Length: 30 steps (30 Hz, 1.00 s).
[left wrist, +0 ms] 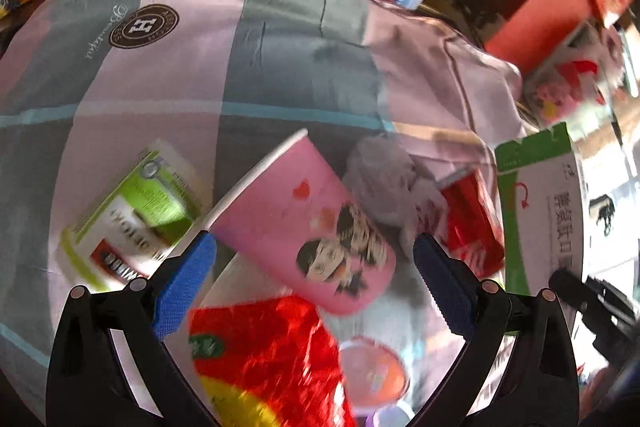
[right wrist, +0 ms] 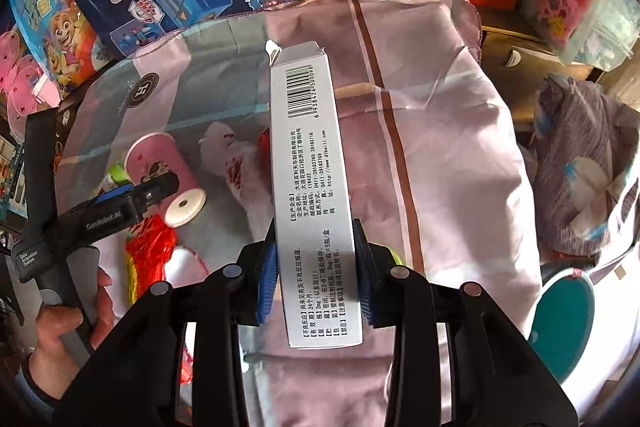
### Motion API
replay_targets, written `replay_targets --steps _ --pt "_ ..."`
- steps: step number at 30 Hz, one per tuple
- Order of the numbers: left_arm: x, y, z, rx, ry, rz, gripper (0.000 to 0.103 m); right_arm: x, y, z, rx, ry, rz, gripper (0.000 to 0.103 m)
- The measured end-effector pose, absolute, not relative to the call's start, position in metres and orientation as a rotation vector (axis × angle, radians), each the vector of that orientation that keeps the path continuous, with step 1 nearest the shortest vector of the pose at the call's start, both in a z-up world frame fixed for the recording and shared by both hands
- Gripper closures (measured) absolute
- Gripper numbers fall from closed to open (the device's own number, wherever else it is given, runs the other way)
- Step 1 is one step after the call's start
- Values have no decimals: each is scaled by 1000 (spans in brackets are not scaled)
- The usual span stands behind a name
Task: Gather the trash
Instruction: 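Grasp the pink paper cup with the left gripper while the right holds the box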
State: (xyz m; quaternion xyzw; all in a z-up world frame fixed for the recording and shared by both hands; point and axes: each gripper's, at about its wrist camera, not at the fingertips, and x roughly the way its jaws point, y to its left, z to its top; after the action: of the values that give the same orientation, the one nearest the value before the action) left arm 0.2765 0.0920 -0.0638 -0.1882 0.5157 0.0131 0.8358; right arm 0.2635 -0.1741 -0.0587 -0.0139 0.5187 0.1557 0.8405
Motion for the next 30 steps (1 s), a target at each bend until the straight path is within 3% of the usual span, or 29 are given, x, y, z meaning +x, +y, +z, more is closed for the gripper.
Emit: replay_targets --steps 3,5,6,10,21,30 --pt "287 84 -69 -369 1094 59 4 268 -179 -59 -14 1082 334 71" --pt "291 81 -73 -345 1091 76 15 270 -182 -59 -4 1082 341 71" --pt "293 79 -75 -336 1093 72 28 270 -184 -59 2 1082 343 71" --pt "295 72 -76 -274 1071 71 35 268 -189 -60 29 1083 351 71" --pt "239 46 -22 -154 974 -48 35 243 -222 -51 134 1062 348 71" --pt "191 -35 -3 -89 964 -266 35 196 -291 -41 222 1021 265 71"
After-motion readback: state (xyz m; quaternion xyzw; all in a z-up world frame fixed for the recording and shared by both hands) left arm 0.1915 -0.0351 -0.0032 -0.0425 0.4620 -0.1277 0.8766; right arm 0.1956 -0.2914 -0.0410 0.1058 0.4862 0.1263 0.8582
